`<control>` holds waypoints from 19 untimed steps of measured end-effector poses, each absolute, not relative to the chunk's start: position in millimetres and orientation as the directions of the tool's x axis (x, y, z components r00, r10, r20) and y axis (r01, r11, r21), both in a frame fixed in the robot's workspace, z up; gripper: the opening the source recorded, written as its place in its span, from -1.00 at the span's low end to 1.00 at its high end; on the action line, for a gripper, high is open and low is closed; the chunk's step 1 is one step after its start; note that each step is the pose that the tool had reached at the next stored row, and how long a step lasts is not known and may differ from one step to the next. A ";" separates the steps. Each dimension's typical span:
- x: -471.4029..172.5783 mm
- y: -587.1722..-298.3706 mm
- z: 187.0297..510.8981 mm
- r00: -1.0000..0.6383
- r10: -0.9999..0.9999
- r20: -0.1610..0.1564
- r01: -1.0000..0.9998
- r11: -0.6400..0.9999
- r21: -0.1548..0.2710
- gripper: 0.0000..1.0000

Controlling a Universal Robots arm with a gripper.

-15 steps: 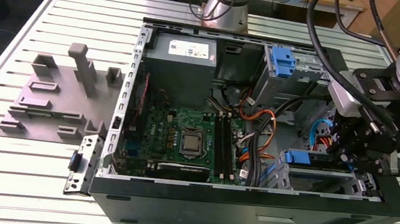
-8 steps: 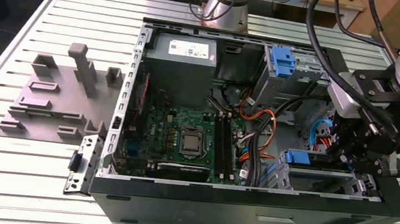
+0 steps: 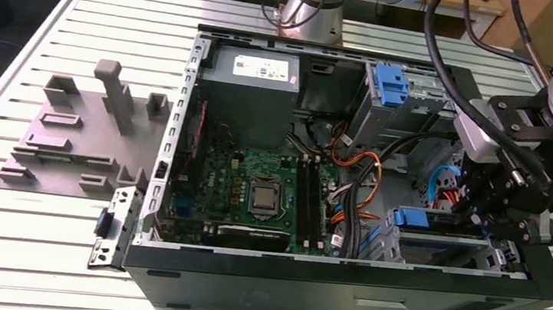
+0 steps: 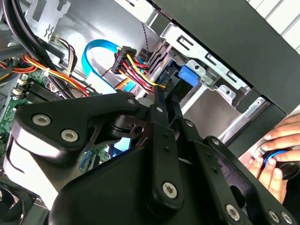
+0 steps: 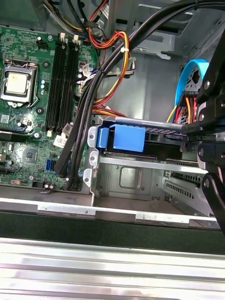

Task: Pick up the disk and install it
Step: 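Insert the first disk wire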

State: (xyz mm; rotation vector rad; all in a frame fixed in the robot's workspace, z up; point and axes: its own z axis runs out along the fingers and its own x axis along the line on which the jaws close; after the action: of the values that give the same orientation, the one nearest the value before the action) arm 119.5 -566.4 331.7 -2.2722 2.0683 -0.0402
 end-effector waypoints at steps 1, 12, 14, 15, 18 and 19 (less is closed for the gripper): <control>119.5 -566.3 332.0 0.093 -0.995 -0.026 -0.994 -0.091 -0.068 -0.63; 119.5 -566.3 332.2 0.032 -0.999 -0.027 -0.998 -0.030 -0.062 -0.63; 119.9 -566.3 332.1 0.032 -0.999 -0.028 -0.998 -0.030 -0.058 -0.63; 120.2 -566.3 332.1 0.032 -0.999 -0.029 -0.998 -0.030 -0.056 -0.63; 121.2 -566.3 332.1 0.032 -0.999 -0.031 -0.998 -0.030 -0.053 -0.63; 121.3 -566.3 332.1 0.031 -0.999 -0.032 -0.998 -0.030 -0.052 -0.63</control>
State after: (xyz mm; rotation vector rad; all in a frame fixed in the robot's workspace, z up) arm 121.3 -566.3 332.1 -2.2122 2.1454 -0.0211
